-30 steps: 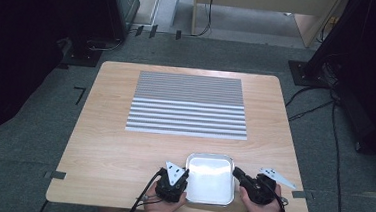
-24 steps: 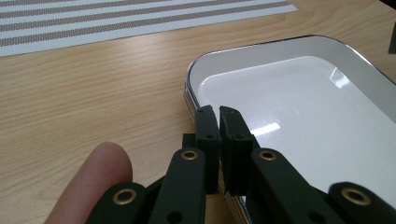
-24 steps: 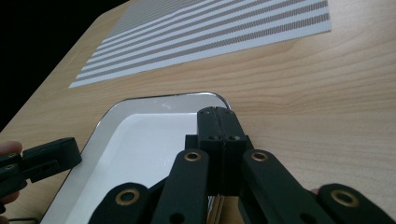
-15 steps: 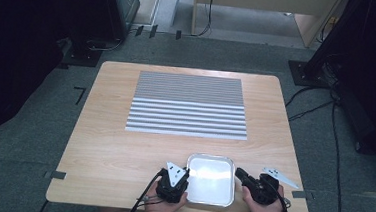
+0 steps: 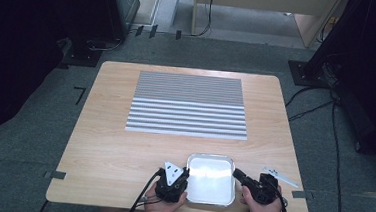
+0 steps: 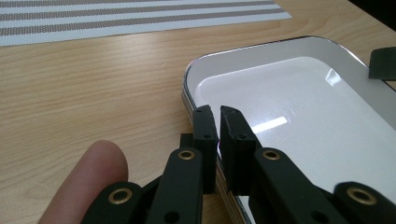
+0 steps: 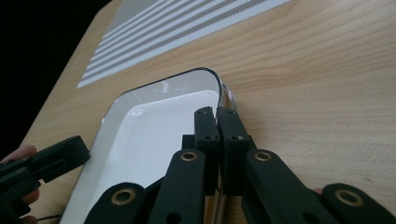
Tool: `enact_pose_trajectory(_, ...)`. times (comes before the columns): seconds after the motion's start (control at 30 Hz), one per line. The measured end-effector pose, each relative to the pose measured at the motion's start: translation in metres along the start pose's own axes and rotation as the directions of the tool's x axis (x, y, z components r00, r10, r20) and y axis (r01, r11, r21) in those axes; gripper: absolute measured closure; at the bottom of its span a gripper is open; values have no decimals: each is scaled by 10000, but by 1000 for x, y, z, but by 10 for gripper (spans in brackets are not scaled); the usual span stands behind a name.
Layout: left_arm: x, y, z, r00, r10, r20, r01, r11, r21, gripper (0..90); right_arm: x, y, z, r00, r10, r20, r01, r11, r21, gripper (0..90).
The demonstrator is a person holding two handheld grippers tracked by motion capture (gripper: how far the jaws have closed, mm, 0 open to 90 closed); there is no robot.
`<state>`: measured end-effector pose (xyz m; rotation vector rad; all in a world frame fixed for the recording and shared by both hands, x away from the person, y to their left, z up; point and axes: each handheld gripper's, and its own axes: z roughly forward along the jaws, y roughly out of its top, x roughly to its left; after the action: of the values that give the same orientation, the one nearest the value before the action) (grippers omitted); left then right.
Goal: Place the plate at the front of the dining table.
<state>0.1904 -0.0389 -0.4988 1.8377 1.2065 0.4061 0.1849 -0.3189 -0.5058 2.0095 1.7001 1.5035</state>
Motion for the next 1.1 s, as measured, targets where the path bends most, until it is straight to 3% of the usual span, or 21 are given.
enact_pose_trajectory(0.03, 0, 0, 0, 10000, 0, 0, 0, 10000, 0, 856, 0, 0, 0, 10000, 0, 0, 0, 10000, 0, 891)
enact_pose_trajectory(0.07, -1, 0, 0, 9995, -27, 329, 27, 10000, 5, 856, 1, 1, -1, 10000, -16, -72, 16, 10000, -77, 892)
enact_pose_trajectory(0.1, -7, 0, 2, 9989, 304, 363, -307, 9995, 79, 841, 3, 1, -3, 9995, -125, -286, 119, 9998, -181, 892)
enact_pose_trajectory(0.2, -11, -2, 5, 9978, 564, 354, -571, 9982, 192, 797, 6, 0, -3, 9992, -249, -317, 241, 9994, -255, 892)
enact_pose_trajectory(0.27, -11, -3, 1, 9983, 575, -125, -577, 9981, -226, 787, 6, 0, -4, 9992, -339, -226, 329, 9986, -422, 896)
enact_pose_trajectory(0.37, -8, -2, -4, 9977, 579, -364, -596, 9971, -469, 774, 3, 2, -6, 9996, -236, -178, 226, 9984, -510, 900)
enact_pose_trajectory(0.47, -1, -2, -3, 9973, 372, -639, -383, 9991, -164, 768, 0, 3, -6, 9999, -157, -23, 156, 9987, -491, 895)
enact_pose_trajectory(0.67, -6, -8, 5, 9953, 481, -841, -466, 9987, 206, 757, 5, 1, -6, 9999, -161, 33, 162, 9995, -273, 862)
enact_pose_trajectory(0.77, -6, -8, 7, 9947, 324, -976, -288, 9989, 377, 757, 13, -5, -2, 9970, -485, 598, 475, 9987, 175, 892)
enact_pose_trajectory(0.87, -7, -7, 7, 9942, 248, -1045, -202, 9988, 450, 772, 15, -7, 0, 9967, -471, 661, 463, 9988, 147, 898)
enact_pose_trajectory(0.9, -7, -7, 7, 9939, 192, -1083, -142, 9988, 470, 784, 19, -9, 1, 9937, -752, 833, 740, 9971, 177, 900)
enact_pose_trajectory(1.03, -9, -7, 7, 9919, 82, -1269, -36, 9993, 364, 796, 28, -11, -4, 9849, -1037, 1388, 1101, 9931, -392, 900)
enact_pose_trajectory(1.1, -10, -7, 7, 9909, 135, -1341, -90, 9994, 342, 804, 29, -12, -4, 9805, -1191, 1565, 1271, 9910, -420, 900)
